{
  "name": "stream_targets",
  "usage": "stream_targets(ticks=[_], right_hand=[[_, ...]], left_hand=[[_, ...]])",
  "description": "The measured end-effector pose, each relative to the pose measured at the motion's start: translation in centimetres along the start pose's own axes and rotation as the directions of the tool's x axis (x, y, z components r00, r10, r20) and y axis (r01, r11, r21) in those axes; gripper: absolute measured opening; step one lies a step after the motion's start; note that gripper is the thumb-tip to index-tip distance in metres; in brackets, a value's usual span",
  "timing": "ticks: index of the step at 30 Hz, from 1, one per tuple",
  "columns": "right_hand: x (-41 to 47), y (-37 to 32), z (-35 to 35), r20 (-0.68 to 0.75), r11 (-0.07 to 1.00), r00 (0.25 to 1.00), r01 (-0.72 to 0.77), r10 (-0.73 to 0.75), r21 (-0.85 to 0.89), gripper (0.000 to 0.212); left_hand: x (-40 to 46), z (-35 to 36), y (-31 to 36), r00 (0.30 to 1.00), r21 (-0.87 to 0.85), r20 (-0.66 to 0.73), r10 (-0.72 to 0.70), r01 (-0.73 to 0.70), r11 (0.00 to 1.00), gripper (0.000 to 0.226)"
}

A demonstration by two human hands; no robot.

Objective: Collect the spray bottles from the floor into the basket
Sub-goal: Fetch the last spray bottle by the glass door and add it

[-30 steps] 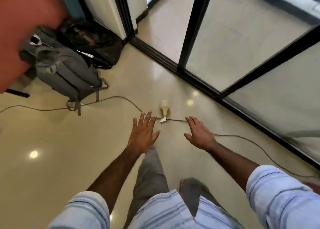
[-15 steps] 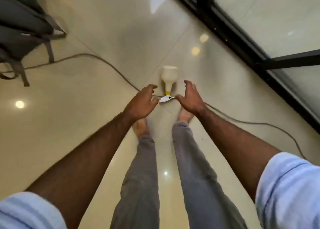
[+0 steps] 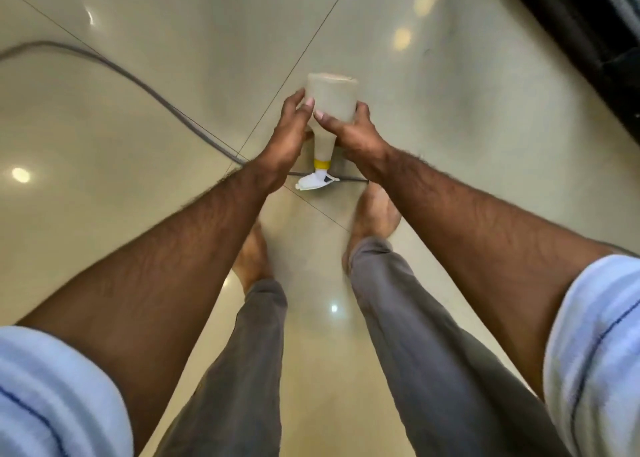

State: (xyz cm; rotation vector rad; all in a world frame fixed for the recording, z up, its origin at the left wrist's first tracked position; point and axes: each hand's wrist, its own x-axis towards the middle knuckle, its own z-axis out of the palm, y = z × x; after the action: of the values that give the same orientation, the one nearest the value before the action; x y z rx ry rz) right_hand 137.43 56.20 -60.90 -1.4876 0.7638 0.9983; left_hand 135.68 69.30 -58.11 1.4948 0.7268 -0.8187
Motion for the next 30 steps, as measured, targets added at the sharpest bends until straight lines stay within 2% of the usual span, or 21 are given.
stream_targets(ticks=[2, 4, 6, 8, 11, 13, 16, 19, 21, 23, 25, 27, 28, 30], right_hand=[[-3.3, -1.9, 0.0, -0.020, 0.997, 1.000, 0.016, -0.014, 0.071, 0.080], [-8.6, -4.0, -0.2, -0.036, 0.986, 0.999, 0.039, -0.034, 0.162, 0.079], [-15.1, -6.0, -0.4, 0.030, 0.962, 0.999, -0.017, 0.009, 0.272, 0.073], [-23.0, -8.2, -1.0, 0.151, 0.919, 0.984, -0.144, 0.094, 0.368, 0.065], [-34.2, -10.3, -2.2, 0.311, 0.843, 0.935, -0.302, 0.171, 0.446, 0.054], [-42.2, -11.7, -3.0, 0.342, 0.809, 0.928, -0.315, 0.151, 0.497, 0.054], [-55.3, -12.5, -4.5, 0.294, 0.776, 0.955, -0.217, 0.043, 0.592, 0.047], [-65.6, -10.9, -6.1, 0.138, 0.675, 0.984, -0.025, -0.115, 0.738, 0.034], [-70.8, -9.5, -6.9, -0.028, 0.646, 0.977, 0.162, -0.213, 0.746, 0.041], [-75.7, -7.4, -7.2, -0.215, 0.648, 0.941, 0.336, -0.262, 0.683, 0.052], [-79.8, -4.8, -7.1, -0.447, 0.737, 0.861, 0.462, -0.241, 0.493, 0.051], [-82.9, -2.0, -7.0, -0.675, 0.839, 0.712, 0.476, -0.193, 0.263, 0.050], [-84.4, -0.1, -7.1, -0.760, 0.864, 0.629, 0.463, -0.163, 0.197, 0.051], [-87.7, 4.4, -7.4, -0.852, 0.846, 0.514, 0.495, -0.102, 0.198, 0.049]], left_hand=[[-2.2, 0.0, 2.4, 1.000, -0.013, -0.011, -0.005, 0.005, 1.000, 0.043], [-6.0, -0.7, 5.3, 0.999, 0.065, -0.013, 0.039, -0.038, 0.997, 0.041], [-10.8, -1.7, 8.2, 0.992, 0.150, 0.012, 0.123, -0.124, 0.981, 0.040], [-16.9, -2.7, 11.5, 0.970, 0.208, 0.139, 0.199, -0.225, 0.952, 0.045], [-25.2, -3.3, 16.1, 0.892, 0.346, 0.398, 0.212, -0.360, 0.866, 0.064], [-31.1, -3.4, 19.8, 0.832, 0.412, 0.529, 0.169, -0.426, 0.805, 0.075], [-40.7, -2.0, 25.2, 0.769, 0.481, 0.616, 0.173, -0.541, 0.690, 0.075], [-48.7, 0.8, 28.4, 0.755, 0.512, 0.649, 0.093, -0.524, 0.681, 0.066], [-52.8, 3.3, 29.2, 0.742, 0.506, 0.670, 0.027, -0.483, 0.715, 0.065], [-56.7, 6.6, 28.9, 0.708, 0.512, 0.704, -0.050, -0.458, 0.726, 0.076], [-60.5, 10.2, 27.9, 0.664, 0.549, 0.734, -0.145, -0.454, 0.702, 0.079], [-63.8, 13.5, 26.2, 0.615, 0.590, 0.755, -0.229, -0.483, 0.647, 0.075], [-65.6, 15.3, 25.1, 0.584, 0.601, 0.768, -0.265, -0.510, 0.615, 0.074], [-69.5, 19.0, 22.2, 0.524, 0.605, 0.791, -0.318, -0.586, 0.539, 0.069]])
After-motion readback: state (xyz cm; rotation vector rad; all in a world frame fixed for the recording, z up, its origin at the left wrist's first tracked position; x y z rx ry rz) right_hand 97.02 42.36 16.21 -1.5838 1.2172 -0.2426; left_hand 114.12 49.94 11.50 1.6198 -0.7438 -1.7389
